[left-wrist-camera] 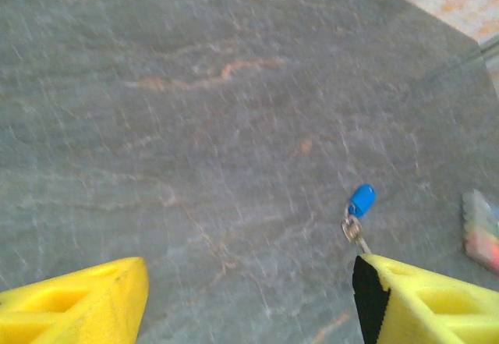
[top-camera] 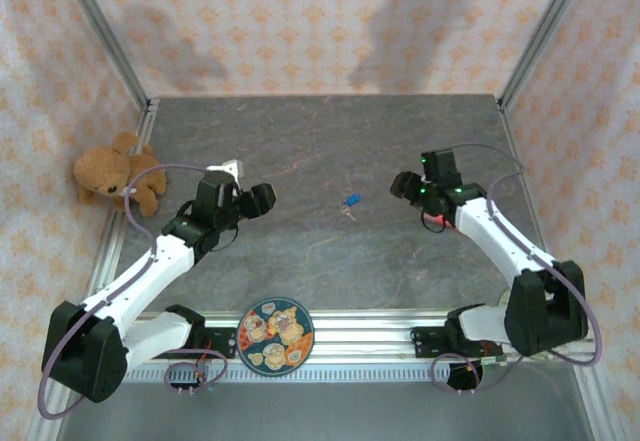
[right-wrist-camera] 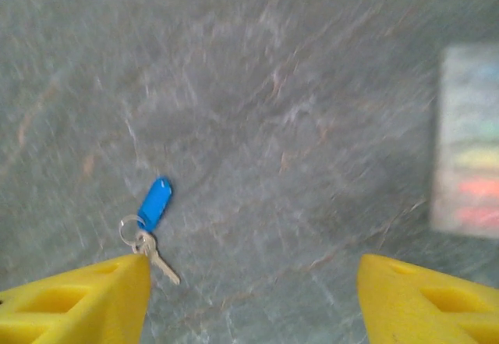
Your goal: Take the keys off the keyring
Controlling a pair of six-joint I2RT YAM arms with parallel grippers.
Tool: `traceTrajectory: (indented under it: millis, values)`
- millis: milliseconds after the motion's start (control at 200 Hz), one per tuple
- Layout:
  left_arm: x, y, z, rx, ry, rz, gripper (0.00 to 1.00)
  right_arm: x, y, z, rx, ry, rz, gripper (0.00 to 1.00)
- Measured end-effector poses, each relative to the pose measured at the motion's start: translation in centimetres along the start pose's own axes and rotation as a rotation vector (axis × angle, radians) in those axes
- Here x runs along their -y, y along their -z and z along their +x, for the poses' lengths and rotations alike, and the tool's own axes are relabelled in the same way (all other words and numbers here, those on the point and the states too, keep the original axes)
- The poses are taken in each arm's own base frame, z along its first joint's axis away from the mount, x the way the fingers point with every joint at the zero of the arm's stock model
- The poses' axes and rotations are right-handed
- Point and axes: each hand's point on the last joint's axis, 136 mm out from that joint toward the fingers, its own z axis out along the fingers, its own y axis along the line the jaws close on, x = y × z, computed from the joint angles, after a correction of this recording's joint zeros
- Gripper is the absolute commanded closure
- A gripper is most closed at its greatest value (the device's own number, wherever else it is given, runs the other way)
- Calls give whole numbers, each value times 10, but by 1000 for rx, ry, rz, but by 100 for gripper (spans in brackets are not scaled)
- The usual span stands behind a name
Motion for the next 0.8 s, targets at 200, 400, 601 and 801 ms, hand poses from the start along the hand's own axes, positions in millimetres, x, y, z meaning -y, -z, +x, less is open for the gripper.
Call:
traceTrajectory:
  millis: [200, 400, 601, 801]
  values:
    - [-1, -1, 27, -67, 12, -4, 29, -29, -30, 29, -106, 72, 35, 37]
    - [-4, 0, 33, -86, 21, -14, 29, -62, -57, 39, -144, 123, 76, 43]
    - [-9, 3, 41, -92, 38, -18, 29, -88, -86, 49, -177, 165, 130, 45]
    - [-14, 6, 48, -101, 43, -27, 29, -104, -107, 59, -197, 196, 187, 35]
